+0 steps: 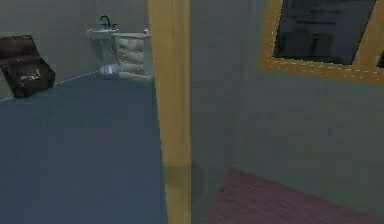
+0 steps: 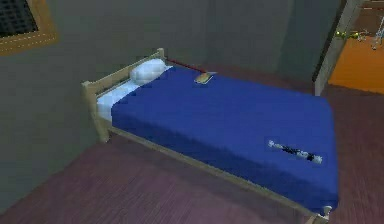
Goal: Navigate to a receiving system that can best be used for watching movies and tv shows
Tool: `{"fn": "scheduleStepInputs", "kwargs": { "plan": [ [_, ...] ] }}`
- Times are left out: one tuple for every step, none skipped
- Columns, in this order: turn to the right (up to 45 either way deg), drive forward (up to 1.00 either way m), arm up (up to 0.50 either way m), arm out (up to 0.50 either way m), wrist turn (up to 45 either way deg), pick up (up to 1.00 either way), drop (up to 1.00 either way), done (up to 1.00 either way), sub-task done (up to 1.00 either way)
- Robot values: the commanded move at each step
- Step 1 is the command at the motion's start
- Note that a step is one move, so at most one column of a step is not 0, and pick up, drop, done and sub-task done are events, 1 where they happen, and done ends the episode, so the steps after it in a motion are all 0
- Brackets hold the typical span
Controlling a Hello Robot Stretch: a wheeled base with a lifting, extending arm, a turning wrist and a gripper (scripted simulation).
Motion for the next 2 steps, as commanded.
{"fn": "scheduleStepInputs", "kwargs": {
  "plan": [
    [-45.0, 0.0, 0.0, 0.0, 0.0, 0.0, 0.0, 0.0, 0.0],
    [-15.0, 0.0, 0.0, 0.0, 0.0, 0.0, 0.0, 0.0, 0.0]
  ]
}}
